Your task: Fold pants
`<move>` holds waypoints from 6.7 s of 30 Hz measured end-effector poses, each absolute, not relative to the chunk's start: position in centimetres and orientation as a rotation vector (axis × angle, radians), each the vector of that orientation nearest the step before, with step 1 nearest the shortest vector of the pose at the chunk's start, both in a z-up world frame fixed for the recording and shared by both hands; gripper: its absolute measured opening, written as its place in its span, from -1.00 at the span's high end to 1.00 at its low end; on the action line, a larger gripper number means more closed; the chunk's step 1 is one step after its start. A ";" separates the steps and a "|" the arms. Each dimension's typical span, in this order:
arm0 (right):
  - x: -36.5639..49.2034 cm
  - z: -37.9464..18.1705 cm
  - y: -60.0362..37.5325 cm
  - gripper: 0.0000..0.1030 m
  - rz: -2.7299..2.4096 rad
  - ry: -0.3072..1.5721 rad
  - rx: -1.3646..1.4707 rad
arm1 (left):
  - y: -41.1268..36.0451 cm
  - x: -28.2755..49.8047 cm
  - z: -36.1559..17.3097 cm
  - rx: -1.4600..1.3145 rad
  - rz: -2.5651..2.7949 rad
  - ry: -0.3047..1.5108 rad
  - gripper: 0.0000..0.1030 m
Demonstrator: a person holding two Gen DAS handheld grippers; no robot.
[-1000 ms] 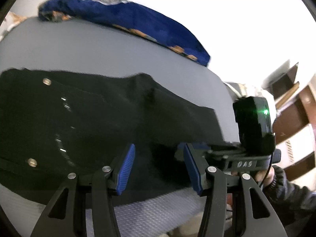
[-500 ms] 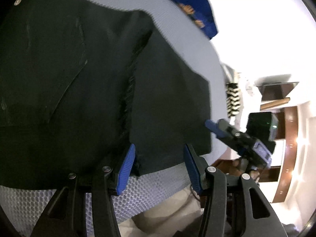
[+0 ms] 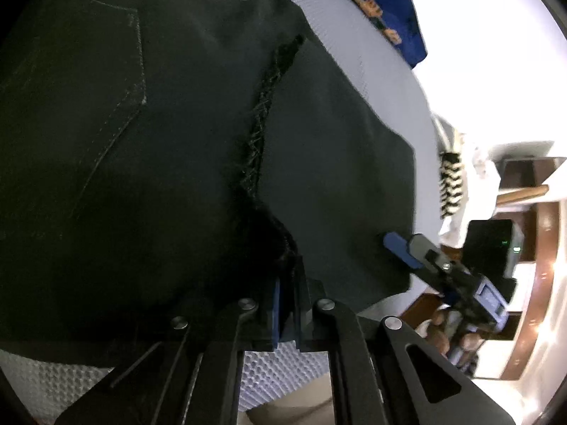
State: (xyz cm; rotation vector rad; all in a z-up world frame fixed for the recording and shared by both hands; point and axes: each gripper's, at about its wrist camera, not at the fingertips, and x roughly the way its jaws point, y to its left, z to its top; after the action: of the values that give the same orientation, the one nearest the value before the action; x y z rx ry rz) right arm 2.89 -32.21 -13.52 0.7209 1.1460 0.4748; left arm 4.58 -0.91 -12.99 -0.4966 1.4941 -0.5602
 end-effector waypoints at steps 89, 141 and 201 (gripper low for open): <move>5.3 -11.3 -14.5 -0.23 0.475 1.235 0.177 | 29.2 -0.3 -12.7 -0.941 -0.279 1.098 -0.21; 4.5 -3.2 -36.0 -0.50 0.279 0.976 0.610 | -7.9 4.6 -1.3 -0.208 -0.812 1.009 0.53; 8.8 -6.5 -37.2 0.79 0.393 1.021 0.757 | -4.0 9.2 -5.8 -0.138 -0.558 1.070 -0.15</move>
State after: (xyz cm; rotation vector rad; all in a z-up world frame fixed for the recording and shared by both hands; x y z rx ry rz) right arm 8.83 -37.21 -6.47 0.7569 1.0214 0.3934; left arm 9.20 -3.98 -5.82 -0.1379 1.0697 -0.5579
